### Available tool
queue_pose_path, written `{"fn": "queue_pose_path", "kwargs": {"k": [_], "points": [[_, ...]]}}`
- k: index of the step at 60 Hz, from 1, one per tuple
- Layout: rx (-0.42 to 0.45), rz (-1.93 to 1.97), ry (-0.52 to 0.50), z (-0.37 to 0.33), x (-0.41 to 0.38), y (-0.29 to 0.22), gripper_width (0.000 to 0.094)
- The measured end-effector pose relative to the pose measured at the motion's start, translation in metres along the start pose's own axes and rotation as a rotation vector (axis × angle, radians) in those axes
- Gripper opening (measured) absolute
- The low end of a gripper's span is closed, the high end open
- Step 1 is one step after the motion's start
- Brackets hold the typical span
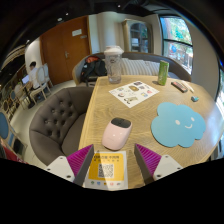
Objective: Arrange mouse
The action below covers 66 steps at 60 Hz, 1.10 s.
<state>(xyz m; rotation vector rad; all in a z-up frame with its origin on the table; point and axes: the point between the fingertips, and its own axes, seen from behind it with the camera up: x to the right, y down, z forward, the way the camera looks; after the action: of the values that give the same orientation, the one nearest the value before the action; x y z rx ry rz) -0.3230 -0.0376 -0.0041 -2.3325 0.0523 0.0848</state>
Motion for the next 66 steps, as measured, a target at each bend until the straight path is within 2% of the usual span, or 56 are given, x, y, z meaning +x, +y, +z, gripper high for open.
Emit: {"fn": "queue_pose_path", "kwargs": {"k": [4, 6, 19, 24, 28, 34, 38, 44, 47, 52, 60, 64, 66], "points": [[-0.006, 0.004, -0.002, 0.019, -0.004, 0.000, 0.0842], [0.028, -0.006, 0.008, 0.026, -0.003, -0.010, 0.0840], [0.058, -0.017, 0.031, 0.060, -0.001, -0.041, 0.0805], [0.070, -0.026, 0.031, 0.067, 0.000, -0.049, 0.0720], [0.077, -0.029, 0.032, 0.070, 0.003, -0.052, 0.0585], [0.087, -0.014, 0.037, 0.071, 0.003, -0.052, 0.0557], [0.059, -0.029, 0.030, 0.072, 0.002, -0.050, 0.0509], [-0.015, -0.047, -0.056, 0.069, -0.010, -0.051, 0.0414], [-0.026, -0.042, -0.125, 0.062, -0.019, -0.057, 0.0406], [0.034, -0.062, -0.195, 0.035, -0.016, -0.095, 0.0406], [0.218, -0.084, -0.127, -0.013, 0.077, -0.182, 0.0405], [0.256, -0.093, -0.087, -0.024, 0.143, -0.196, 0.0404], [0.248, -0.093, -0.062, -0.021, 0.171, -0.192, 0.0404]]}}
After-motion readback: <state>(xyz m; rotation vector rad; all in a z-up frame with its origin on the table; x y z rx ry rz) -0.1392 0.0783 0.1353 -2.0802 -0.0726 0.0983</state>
